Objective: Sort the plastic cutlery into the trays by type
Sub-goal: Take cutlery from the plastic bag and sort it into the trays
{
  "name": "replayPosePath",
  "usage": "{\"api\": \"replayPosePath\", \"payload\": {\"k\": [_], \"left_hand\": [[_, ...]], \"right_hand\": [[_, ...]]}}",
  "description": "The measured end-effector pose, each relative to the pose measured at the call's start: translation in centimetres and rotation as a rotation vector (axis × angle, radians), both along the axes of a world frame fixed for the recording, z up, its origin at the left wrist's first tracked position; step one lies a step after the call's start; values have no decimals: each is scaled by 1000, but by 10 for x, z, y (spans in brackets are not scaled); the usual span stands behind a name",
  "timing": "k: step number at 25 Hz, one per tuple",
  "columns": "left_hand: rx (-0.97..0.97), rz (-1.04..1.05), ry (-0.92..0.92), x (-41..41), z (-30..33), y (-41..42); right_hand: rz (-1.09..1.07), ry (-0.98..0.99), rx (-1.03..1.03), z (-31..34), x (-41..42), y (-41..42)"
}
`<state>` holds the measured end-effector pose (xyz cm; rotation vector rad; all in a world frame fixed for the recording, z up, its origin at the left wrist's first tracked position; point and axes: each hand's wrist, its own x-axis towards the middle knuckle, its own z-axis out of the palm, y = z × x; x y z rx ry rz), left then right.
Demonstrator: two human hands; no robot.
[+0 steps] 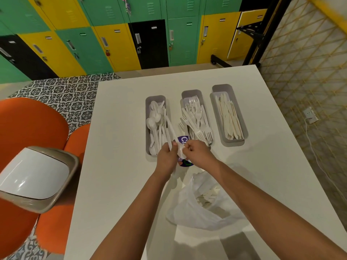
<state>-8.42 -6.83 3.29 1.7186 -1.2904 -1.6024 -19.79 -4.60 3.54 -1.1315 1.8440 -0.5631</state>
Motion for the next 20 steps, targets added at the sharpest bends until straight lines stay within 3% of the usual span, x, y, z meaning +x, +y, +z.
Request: {"api": "replayPosePath", "payload": {"k": [10, 20], "left_hand": [[-125, 377, -82, 27, -6, -38], [-186, 407, -168, 28, -19, -74]], "right_hand": [[-117, 65, 46, -18, 17, -25], [-175, 132, 23, -36, 36, -56]]}}
